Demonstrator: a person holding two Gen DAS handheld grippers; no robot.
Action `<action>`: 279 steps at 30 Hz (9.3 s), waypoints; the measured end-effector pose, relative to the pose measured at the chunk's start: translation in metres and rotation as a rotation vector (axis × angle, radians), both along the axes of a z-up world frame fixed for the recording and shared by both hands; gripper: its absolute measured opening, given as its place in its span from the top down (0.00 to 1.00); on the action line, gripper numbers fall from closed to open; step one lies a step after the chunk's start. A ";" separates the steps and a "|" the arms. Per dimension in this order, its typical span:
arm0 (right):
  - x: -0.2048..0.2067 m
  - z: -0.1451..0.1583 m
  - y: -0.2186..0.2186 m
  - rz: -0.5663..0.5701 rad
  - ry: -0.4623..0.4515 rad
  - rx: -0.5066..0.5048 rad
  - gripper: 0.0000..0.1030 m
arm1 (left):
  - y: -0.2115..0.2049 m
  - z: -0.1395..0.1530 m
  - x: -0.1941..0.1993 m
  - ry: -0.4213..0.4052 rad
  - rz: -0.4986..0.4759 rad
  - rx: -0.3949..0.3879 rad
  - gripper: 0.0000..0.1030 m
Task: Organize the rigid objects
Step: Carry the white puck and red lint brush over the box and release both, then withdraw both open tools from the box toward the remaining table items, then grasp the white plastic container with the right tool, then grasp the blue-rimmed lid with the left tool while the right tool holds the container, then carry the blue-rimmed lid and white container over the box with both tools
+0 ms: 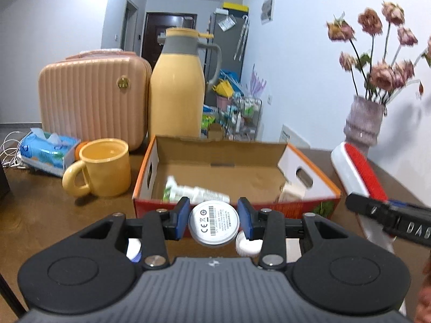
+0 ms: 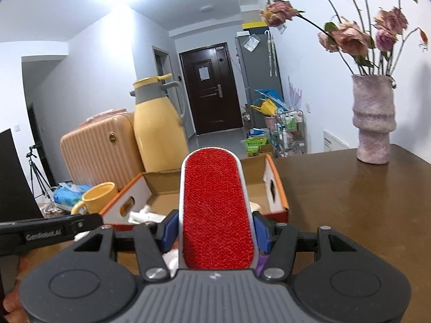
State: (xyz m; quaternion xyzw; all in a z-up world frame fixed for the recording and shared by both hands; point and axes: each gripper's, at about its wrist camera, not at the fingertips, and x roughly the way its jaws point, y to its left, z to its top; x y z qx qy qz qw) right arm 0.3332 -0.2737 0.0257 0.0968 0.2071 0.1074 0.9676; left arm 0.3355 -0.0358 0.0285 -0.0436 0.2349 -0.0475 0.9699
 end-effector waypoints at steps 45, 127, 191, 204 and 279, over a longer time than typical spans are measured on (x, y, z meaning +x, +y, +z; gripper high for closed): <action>0.191 -0.028 0.050 0.058 0.244 0.004 0.46 | 0.018 -0.019 0.168 0.099 0.168 -0.008 0.61; -0.064 0.005 0.020 -0.034 -0.047 -0.106 0.00 | 0.042 -0.009 -0.062 -0.031 0.146 0.057 0.00; 0.033 -0.076 0.065 -0.034 0.147 -0.232 0.20 | 0.102 -0.058 -0.028 0.151 0.192 0.045 0.00; -0.005 -0.056 0.024 -0.080 0.053 -0.167 0.20 | 0.106 -0.067 -0.012 0.182 0.222 0.027 0.00; 0.004 -0.003 -0.016 -0.158 -0.181 -0.099 0.21 | 0.024 -0.003 0.006 -0.066 0.119 -0.033 0.35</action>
